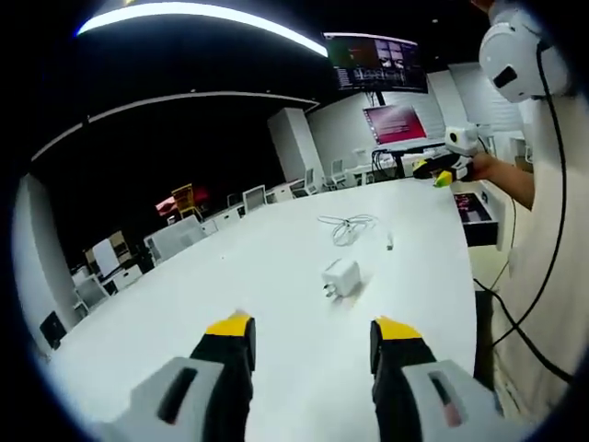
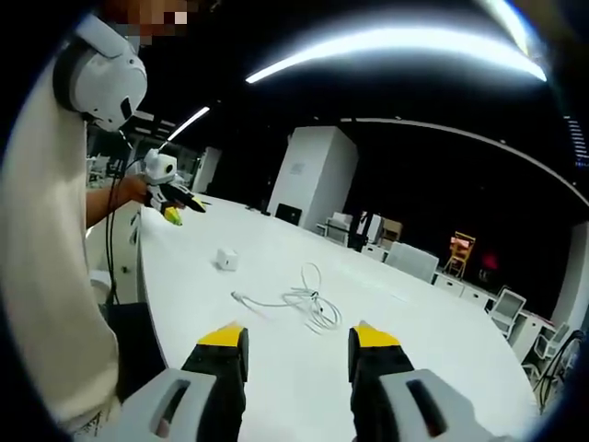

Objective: Plug the desk Type‑C cable into the charger adapter.

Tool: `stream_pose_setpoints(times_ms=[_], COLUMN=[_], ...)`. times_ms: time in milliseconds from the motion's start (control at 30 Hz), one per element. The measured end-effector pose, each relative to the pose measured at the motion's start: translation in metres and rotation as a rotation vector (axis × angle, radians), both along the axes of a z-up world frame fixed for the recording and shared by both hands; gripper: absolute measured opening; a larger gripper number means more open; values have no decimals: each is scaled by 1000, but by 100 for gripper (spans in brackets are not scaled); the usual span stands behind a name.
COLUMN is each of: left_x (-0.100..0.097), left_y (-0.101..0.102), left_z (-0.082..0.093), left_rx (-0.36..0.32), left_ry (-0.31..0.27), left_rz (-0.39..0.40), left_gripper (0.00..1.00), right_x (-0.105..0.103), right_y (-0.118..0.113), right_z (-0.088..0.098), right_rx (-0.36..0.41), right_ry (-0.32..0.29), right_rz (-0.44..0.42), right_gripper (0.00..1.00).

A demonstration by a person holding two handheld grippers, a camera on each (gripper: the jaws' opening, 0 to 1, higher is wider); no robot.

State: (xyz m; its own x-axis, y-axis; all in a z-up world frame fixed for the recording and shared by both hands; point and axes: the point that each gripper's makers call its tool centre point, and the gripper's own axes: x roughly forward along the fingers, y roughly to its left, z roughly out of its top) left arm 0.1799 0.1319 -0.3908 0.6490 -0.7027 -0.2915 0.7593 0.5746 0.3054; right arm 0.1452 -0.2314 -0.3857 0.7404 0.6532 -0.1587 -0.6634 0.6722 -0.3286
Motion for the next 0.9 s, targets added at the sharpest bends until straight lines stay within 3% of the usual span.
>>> stream_pose_setpoints(times_ms=[267, 900], left_x=[7, 19], left_y=[-6, -30], left_z=[-1, -4], left_rx=[91, 184], left_ry=[36, 81], left_rz=[-30, -117], left_gripper=[49, 48], right_x=[-2, -3], right_y=[2, 8], right_z=[0, -3], right_rx=[-11, -37], right_ry=[0, 14], right_rz=[4, 33], right_gripper=[45, 44])
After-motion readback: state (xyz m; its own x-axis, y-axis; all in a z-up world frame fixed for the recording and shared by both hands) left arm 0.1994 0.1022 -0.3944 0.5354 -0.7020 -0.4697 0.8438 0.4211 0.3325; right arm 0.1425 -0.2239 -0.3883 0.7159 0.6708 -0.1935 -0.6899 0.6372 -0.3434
